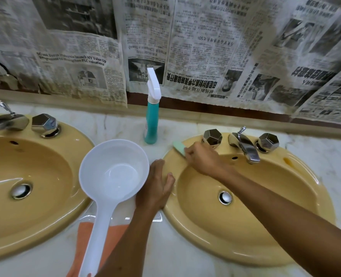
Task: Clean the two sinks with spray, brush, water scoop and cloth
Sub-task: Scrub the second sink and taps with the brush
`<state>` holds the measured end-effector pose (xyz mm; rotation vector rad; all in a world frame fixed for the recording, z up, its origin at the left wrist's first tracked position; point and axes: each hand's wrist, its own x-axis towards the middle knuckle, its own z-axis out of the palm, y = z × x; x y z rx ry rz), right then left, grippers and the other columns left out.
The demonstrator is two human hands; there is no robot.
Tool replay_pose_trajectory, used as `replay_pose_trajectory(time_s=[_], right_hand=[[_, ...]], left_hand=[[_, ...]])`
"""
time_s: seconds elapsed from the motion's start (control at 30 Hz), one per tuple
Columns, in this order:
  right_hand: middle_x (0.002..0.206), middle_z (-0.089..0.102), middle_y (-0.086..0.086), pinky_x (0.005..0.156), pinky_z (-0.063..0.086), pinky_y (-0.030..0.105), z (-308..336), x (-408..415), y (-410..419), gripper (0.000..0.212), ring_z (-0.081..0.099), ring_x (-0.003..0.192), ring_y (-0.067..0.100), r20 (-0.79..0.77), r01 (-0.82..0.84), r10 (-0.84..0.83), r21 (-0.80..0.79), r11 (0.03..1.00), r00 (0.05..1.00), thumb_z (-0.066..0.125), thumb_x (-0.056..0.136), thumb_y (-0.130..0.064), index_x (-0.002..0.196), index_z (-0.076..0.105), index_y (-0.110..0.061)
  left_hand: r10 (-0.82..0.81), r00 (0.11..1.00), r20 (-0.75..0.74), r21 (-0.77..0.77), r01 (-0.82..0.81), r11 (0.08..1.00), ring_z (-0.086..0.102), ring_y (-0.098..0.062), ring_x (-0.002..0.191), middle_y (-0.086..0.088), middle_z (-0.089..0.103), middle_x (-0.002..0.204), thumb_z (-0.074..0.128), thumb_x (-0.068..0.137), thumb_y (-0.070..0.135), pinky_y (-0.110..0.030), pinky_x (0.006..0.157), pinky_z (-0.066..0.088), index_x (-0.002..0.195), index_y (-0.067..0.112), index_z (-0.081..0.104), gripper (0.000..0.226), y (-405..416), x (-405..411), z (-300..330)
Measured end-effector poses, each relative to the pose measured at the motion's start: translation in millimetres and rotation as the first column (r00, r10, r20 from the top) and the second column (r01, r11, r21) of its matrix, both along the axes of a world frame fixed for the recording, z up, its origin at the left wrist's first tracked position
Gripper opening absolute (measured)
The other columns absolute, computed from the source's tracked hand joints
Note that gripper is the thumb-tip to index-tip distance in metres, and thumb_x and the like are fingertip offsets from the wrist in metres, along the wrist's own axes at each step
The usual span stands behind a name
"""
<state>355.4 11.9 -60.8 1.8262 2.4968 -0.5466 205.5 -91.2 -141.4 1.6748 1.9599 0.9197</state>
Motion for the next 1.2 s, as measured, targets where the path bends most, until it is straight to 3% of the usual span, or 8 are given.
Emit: replay_pose_trajectory(time_s=[0.2, 0.33, 0.5, 0.63, 0.8, 0.93, 1.1, 1.2], right_hand=[[0.088, 0.071, 0.011, 0.055, 0.036, 0.031, 5, 32, -6, 0.026, 0.058, 0.070, 0.023, -0.115, 0.149, -0.143, 0.048, 0.988, 0.983, 0.051, 0.098, -0.018, 0.096, 0.076, -0.017], [0.082, 0.069, 0.010, 0.059, 0.043, 0.037, -5, 35, -41, 0.026, 0.060, 0.074, 0.030, -0.052, 0.007, -0.005, 0.041, 0.999, 0.999, 0.049, 0.099, -0.028, 0.105, 0.073, -0.021], [0.074, 0.067, 0.008, 0.058, 0.047, 0.038, -27, 68, -36, 0.024, 0.060, 0.069, 0.031, -0.214, 0.344, -0.314, 0.117, 0.932, 0.925, 0.052, 0.097, -0.029, 0.092, 0.073, -0.021], [0.079, 0.071, 0.009, 0.062, 0.051, 0.040, -53, 50, -78, 0.025, 0.062, 0.071, 0.031, -0.258, 0.213, -0.183, 0.093, 0.973, 0.949, 0.054, 0.097, -0.033, 0.111, 0.073, -0.026], [0.078, 0.071, 0.011, 0.057, 0.048, 0.037, -51, 58, -61, 0.026, 0.061, 0.066, 0.027, -0.387, 0.447, -0.376, 0.107, 0.888, 0.842, 0.056, 0.097, -0.026, 0.117, 0.072, -0.021], [0.081, 0.070, 0.016, 0.061, 0.047, 0.038, -40, 32, -90, 0.025, 0.063, 0.076, 0.040, -0.257, 0.202, -0.160, 0.144, 0.969, 0.953, 0.052, 0.098, -0.029, 0.108, 0.074, -0.021], [0.080, 0.061, 0.010, 0.054, 0.034, 0.031, -12, 40, -27, 0.024, 0.057, 0.075, 0.034, -0.091, 0.378, -0.373, 0.039, 0.925, 0.923, 0.047, 0.094, -0.024, 0.087, 0.069, -0.015], [0.077, 0.051, 0.006, 0.053, 0.027, 0.033, -8, 6, -32, 0.023, 0.048, 0.071, 0.033, 0.013, 0.122, -0.123, 0.018, 0.992, 0.992, 0.043, 0.093, -0.026, 0.087, 0.062, -0.015]], left_hand=[[0.006, 1.000, 0.009, -0.018, -0.006, 1.000, 0.040, -0.016, 0.122, -0.004, 0.054, 0.137, 0.029, 0.086, 0.054, -0.028, 0.107, 0.030, 0.135, 0.016, 0.049, 0.066, -1, 1, 1], [0.011, 1.000, 0.026, -0.025, -0.011, 1.000, 0.036, -0.015, 0.123, -0.005, 0.053, 0.138, 0.030, 0.086, 0.054, -0.024, 0.106, 0.027, 0.136, 0.015, 0.049, 0.067, -2, 2, 3], [0.017, 0.999, 0.035, -0.067, -0.014, 0.998, 0.038, -0.021, 0.131, -0.006, 0.050, 0.143, 0.042, 0.094, 0.043, -0.029, 0.112, 0.026, 0.141, 0.016, 0.047, 0.055, -2, 2, 3], [0.013, 1.000, 0.009, -0.075, -0.013, 0.997, 0.039, -0.024, 0.133, -0.006, 0.048, 0.145, 0.045, 0.097, 0.042, -0.033, 0.113, 0.027, 0.143, 0.017, 0.044, 0.052, -3, 2, 5], [0.011, 1.000, 0.002, -0.065, -0.011, 0.998, 0.040, -0.024, 0.129, -0.008, 0.052, 0.141, 0.041, 0.093, 0.043, -0.032, 0.111, 0.028, 0.141, 0.015, 0.046, 0.056, -3, 3, 8], [0.003, 1.000, -0.008, -0.042, -0.003, 0.999, 0.040, -0.022, 0.126, -0.009, 0.053, 0.140, 0.030, 0.087, 0.052, -0.028, 0.109, 0.026, 0.139, 0.013, 0.048, 0.067, -4, 2, 7], [0.005, 1.000, -0.009, -0.001, -0.005, 1.000, 0.036, -0.018, 0.120, -0.011, 0.056, 0.135, 0.028, 0.085, 0.052, -0.026, 0.104, 0.025, 0.135, 0.010, 0.051, 0.069, -3, 3, 5], [0.006, 1.000, -0.017, 0.007, -0.005, 1.000, 0.036, -0.017, 0.119, -0.011, 0.056, 0.134, 0.030, 0.086, 0.051, -0.027, 0.104, 0.026, 0.134, 0.010, 0.051, 0.067, -4, 2, 4]])
